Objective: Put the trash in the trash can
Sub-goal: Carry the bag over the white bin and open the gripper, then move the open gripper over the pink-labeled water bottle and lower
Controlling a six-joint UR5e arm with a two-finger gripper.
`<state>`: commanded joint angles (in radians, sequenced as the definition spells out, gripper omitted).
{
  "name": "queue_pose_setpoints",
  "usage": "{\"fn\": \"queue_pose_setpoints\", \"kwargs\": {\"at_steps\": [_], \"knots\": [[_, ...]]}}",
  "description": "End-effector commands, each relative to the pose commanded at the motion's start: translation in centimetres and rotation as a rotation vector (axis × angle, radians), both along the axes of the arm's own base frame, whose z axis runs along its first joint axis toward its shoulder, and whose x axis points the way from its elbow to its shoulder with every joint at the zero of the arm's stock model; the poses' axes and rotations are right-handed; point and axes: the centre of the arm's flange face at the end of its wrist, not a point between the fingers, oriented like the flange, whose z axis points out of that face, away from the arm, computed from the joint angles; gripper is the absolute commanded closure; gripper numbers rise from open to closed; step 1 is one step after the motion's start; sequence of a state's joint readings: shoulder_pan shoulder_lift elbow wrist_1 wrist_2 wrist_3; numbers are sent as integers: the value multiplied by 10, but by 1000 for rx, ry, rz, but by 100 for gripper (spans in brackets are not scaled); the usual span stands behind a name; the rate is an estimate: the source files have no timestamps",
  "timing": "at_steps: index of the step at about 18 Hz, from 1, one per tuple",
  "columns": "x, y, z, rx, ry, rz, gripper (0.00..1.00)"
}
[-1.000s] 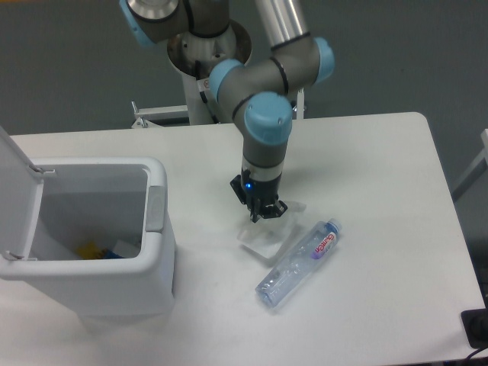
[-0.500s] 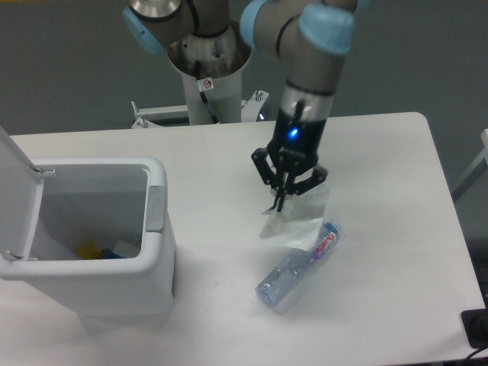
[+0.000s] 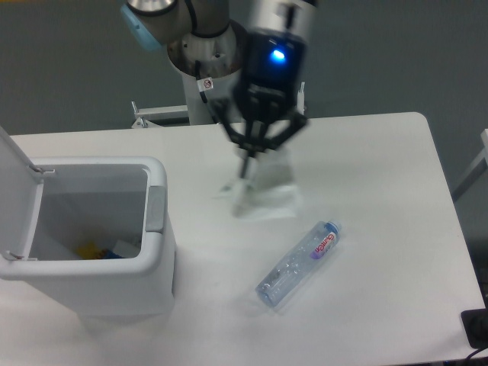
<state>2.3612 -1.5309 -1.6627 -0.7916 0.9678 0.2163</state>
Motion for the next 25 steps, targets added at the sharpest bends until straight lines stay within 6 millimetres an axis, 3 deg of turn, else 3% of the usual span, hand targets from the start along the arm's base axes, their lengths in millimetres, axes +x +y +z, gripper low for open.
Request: {"fn": "queue_pose_setpoints", "kwargs": {"at_steps": [2,6,8,9,10,11,12,14,16,18,19,23,25], "knots": [[34,19,-5,-10,-4,-70,100],[67,37,-26,-39,-28,-143,100],[66,43,-34,-48,-30,-155,85],[64,46,-34,-48,-29,-156,71],[61,49,-35,-46,-26,-155,38],[59,52,-31,-40,-20,-154,16],[58,53,-29,-35,-22,-150,9],[58,53,-17,-19,-23,-135,8],[56,50,-13,-18,-21,-119,0],[47,47,-9,-25,3,-85,0],[31,42,-8,-39,29,-37,0],[-67,0,-5,-51,66,161,0],[-97,-8,-16,-73,81,188,0]]}}
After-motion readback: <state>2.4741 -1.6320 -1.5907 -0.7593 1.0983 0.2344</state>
